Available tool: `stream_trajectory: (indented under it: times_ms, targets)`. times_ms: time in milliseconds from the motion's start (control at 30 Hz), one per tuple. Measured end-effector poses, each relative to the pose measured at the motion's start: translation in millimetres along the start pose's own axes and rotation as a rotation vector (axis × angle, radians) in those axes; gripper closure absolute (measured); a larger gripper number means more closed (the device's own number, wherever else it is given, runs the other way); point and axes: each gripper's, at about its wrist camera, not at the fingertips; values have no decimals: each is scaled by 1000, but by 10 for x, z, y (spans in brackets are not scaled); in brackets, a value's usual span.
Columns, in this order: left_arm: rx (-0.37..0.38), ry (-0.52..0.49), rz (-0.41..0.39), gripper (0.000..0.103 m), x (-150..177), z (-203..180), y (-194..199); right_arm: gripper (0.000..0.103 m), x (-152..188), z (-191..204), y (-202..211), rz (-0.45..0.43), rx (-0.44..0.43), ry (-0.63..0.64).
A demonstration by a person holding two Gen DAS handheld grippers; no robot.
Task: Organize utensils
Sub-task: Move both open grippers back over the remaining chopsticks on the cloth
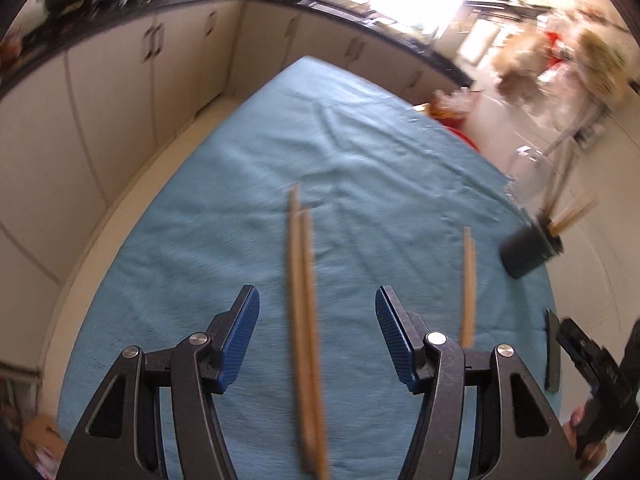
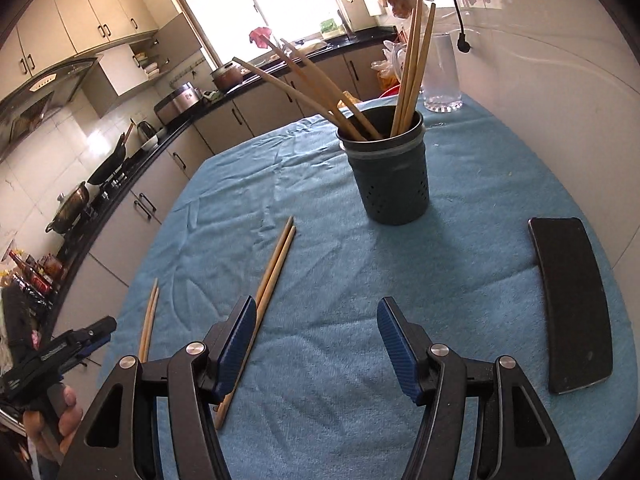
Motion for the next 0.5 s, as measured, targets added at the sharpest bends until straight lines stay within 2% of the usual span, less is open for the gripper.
stream_trajectory:
  times_ms: [133, 200, 267, 500]
  targets:
    - [-4, 28, 60, 46, -36, 157, -195, 36, 8, 30, 6, 2, 0, 10]
    - [-9, 19, 81, 60, -60, 170, -275, 36, 17, 45, 5, 0, 7, 20]
    - [-20, 20, 101, 66, -83, 173, -351, 36, 21, 42, 0, 2, 8, 18]
    - [-68, -37, 121, 73, -166, 99, -500, 36, 8, 20, -33, 8, 18, 13]
Point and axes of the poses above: each gripper's, at about its wrist camera, not at the fingertips, and y roughly against the way its jaws point, z to its left, x to its underside, and after that the axes turned 14 degrees about -y, right-handed
